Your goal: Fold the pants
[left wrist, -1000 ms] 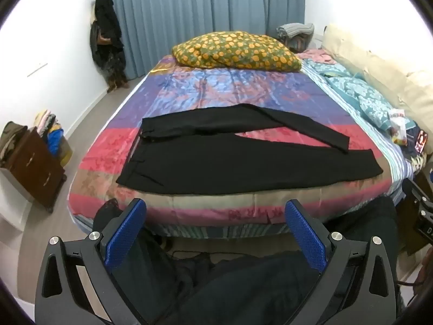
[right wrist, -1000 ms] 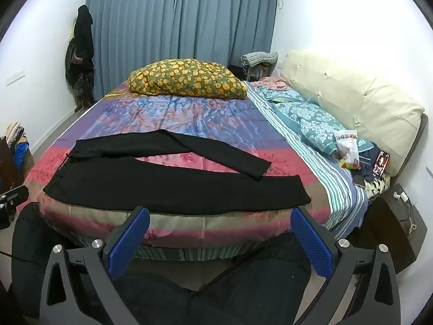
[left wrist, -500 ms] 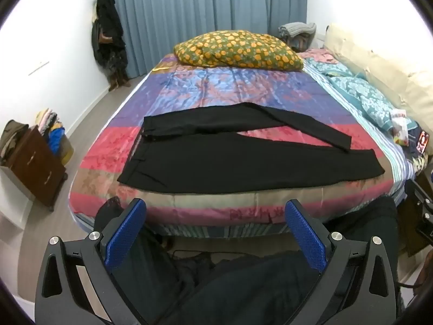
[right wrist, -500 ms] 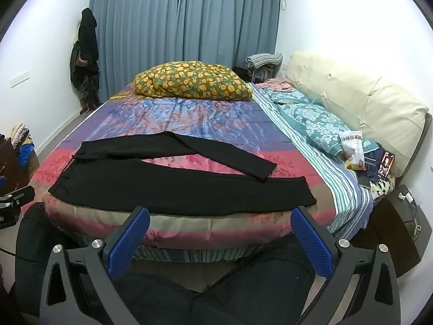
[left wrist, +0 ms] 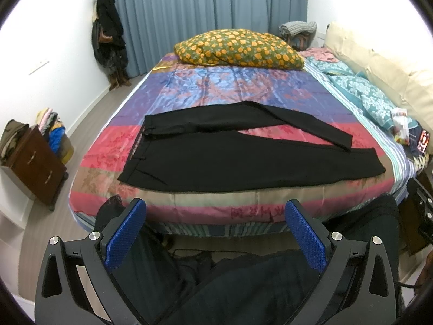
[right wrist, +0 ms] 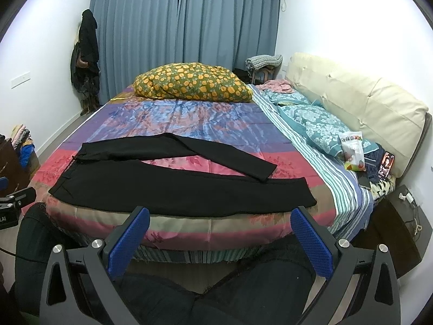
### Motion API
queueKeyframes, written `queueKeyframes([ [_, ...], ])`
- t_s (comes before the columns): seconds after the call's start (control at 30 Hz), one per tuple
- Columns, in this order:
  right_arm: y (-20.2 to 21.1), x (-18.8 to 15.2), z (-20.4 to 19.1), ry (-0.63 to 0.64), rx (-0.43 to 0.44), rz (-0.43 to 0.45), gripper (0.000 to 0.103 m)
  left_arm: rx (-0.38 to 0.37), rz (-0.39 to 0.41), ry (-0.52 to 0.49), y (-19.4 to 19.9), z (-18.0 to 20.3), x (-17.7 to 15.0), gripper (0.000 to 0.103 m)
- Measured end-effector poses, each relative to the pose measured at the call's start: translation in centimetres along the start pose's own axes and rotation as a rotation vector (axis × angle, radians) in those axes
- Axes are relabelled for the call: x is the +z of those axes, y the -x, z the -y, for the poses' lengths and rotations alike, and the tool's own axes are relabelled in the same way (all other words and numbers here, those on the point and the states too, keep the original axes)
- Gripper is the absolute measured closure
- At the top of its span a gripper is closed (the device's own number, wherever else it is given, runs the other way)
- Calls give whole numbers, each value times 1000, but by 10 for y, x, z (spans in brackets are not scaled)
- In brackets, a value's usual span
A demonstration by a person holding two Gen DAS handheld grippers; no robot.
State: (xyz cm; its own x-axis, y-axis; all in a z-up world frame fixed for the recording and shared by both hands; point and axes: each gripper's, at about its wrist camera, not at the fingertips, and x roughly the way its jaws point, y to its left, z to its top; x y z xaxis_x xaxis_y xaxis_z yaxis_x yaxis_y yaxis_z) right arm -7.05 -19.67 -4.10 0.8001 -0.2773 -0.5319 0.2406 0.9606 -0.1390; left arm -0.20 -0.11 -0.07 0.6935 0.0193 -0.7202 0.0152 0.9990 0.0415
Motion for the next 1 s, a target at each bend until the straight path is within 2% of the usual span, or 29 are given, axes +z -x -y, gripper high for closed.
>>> queueKeyframes([
  [1.0, -11, -5, 4, -12, 7, -39, 0, 5, -8, -1, -4, -7, -3, 1],
])
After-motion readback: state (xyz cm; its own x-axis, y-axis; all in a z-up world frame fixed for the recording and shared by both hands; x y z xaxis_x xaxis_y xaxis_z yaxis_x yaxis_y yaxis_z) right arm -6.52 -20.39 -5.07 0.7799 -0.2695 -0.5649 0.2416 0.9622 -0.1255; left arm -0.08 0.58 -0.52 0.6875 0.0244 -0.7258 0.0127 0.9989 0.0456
